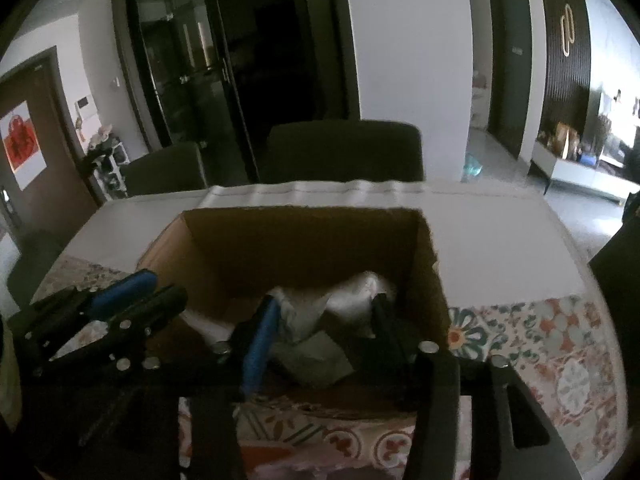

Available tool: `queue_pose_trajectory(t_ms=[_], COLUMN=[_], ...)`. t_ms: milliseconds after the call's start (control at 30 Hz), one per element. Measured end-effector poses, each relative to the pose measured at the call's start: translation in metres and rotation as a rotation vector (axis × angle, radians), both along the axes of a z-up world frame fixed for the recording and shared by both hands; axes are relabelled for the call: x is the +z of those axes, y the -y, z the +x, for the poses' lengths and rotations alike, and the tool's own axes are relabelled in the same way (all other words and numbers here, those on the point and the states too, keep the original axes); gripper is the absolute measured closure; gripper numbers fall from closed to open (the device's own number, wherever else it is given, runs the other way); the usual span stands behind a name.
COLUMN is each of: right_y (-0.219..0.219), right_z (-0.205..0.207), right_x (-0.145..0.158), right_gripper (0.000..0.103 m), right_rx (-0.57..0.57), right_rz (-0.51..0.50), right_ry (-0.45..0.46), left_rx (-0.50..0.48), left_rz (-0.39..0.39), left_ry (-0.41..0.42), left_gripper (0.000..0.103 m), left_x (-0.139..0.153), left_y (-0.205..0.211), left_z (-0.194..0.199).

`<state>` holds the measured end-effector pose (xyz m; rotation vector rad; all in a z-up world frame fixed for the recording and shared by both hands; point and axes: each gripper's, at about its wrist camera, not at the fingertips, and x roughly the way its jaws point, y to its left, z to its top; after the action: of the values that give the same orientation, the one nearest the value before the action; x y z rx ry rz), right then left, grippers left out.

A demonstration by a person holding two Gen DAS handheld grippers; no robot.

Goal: Organize soft objects
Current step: 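Lower the napkin and pouch into the box and open both tools, then move both tools back toward the remaining items beside the orange mat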

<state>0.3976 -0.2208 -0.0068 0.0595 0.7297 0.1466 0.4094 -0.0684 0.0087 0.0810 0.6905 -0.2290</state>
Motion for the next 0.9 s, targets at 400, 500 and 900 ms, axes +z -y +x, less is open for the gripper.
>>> queue_pose_trajectory(t_ms=[400, 500, 900], right_y=[-0.001, -0.002, -0.012], right_z=[-0.034, -0.050, -0.109], right_x=[0.033, 0.040, 0.050], right_gripper=[0.052, 0.052, 0.052], right_rx=[-0.024, -0.024, -0.007], right_rz=[-0.011, 0.004, 0.035], right_ry=[0.052, 0.060, 0.076], left_rx=[0.041, 0.050, 0.078], left_rz=[0.038, 0.036, 0.018], left_ry=[0.082, 0.095, 0.103], left_gripper=[0.057, 0.053, 0.041], left_x=[0.033, 0.041, 0.050], left_y=[-0.016, -0.021, -0.041], left_z=[-0.048, -0.066, -0.126])
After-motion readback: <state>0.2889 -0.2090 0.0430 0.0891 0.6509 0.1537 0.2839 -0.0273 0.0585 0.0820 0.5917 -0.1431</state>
